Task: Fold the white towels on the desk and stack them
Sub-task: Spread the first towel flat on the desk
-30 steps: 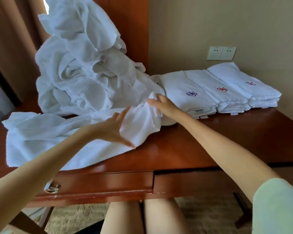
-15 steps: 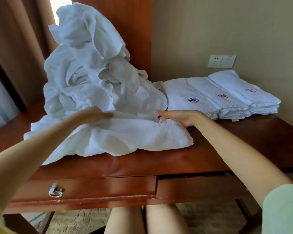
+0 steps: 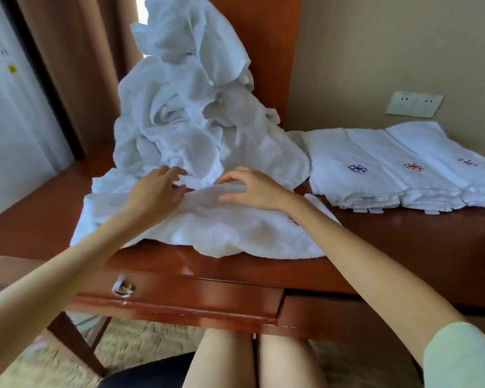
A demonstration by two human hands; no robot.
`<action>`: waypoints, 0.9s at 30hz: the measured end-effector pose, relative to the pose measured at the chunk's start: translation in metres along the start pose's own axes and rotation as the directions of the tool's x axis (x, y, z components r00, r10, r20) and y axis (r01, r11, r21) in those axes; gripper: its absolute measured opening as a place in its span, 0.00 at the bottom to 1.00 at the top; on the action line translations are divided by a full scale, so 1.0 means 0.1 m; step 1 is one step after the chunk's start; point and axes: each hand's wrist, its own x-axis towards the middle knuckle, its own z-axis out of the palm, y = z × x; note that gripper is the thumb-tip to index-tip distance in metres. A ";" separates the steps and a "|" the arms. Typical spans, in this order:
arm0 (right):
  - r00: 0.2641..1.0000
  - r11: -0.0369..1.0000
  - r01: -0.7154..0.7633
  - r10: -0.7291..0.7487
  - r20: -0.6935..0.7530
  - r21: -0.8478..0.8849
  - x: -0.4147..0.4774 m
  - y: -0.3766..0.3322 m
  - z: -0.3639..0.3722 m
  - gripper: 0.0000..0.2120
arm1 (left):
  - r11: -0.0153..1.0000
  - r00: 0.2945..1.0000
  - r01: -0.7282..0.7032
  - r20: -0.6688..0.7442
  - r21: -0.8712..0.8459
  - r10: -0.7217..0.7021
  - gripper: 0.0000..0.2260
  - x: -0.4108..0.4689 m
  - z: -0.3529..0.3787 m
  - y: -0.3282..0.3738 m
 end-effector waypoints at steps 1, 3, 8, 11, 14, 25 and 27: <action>0.993 0.999 0.042 -0.039 0.114 -0.020 0.13 -0.15 0.14 0.27 | 0.997 0.994 0.073 0.084 0.012 -0.073 0.20 -0.07 -0.13 -0.26; 0.956 0.986 0.126 -0.090 0.280 -0.114 0.36 -0.39 0.43 0.37 | 0.975 0.911 0.223 0.356 -0.008 -0.205 0.32 -0.24 -0.40 -0.73; 0.918 0.993 0.088 -0.051 0.394 -0.075 0.73 -0.57 0.82 0.37 | 0.969 0.697 0.144 0.675 0.198 -0.242 0.54 -0.62 -0.61 -1.20; 0.934 0.995 0.071 -0.090 0.345 0.068 0.83 -0.54 0.78 0.20 | 0.970 0.838 0.014 0.527 0.241 -0.143 0.27 -0.51 -0.63 -1.17; 0.880 0.957 -0.084 -0.059 0.471 0.277 0.89 -0.49 0.56 0.10 | 0.961 0.813 0.266 0.553 -0.073 -0.183 0.21 -0.22 -0.87 -1.16; 0.972 0.969 -0.045 -0.014 0.236 0.245 1.19 -0.44 0.76 0.23 | 0.855 0.906 0.350 0.094 0.382 -0.413 0.25 0.16 -0.71 -1.19; 0.987 0.973 0.007 -0.043 0.153 0.230 1.11 -0.36 0.75 0.18 | 0.934 0.956 0.207 0.144 0.292 -0.257 0.20 0.03 -0.49 -0.86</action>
